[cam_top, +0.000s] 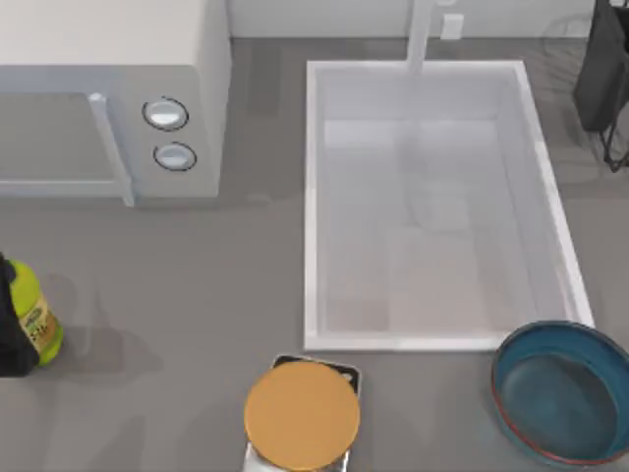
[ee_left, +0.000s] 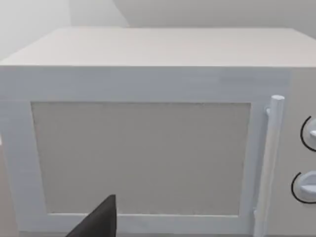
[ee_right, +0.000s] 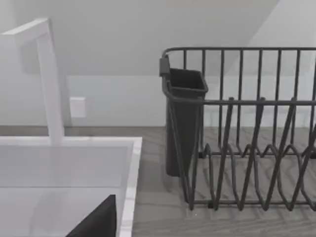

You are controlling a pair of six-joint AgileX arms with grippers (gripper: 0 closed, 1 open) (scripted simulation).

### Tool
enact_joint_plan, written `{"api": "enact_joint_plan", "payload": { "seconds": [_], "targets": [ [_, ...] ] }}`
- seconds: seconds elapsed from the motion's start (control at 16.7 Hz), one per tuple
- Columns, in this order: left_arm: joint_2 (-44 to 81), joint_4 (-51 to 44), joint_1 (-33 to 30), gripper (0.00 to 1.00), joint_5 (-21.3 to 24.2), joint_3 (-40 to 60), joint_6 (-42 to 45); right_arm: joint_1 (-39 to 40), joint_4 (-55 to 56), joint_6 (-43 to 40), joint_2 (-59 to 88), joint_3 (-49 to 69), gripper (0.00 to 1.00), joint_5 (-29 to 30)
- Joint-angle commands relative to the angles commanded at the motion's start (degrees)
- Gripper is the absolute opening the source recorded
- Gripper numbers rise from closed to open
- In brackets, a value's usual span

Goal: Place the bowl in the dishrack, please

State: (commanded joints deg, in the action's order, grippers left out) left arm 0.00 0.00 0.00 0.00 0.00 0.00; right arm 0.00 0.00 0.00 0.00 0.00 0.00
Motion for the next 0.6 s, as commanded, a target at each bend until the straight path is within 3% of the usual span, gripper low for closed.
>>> {"api": "enact_joint_plan", "payload": {
  "seconds": [0.3,0.6],
  "targets": [
    [0.0,0.0,0.0,1.0,0.0,0.0,0.0,0.84,-3.75,0.8,3.7,3.75,1.0,-0.08],
    [0.0,0.0,0.0,1.0,0.0,0.0,0.0,3.72,-20.15,3.9,21.91,18.16,1.0,0.02]
  ]
}}
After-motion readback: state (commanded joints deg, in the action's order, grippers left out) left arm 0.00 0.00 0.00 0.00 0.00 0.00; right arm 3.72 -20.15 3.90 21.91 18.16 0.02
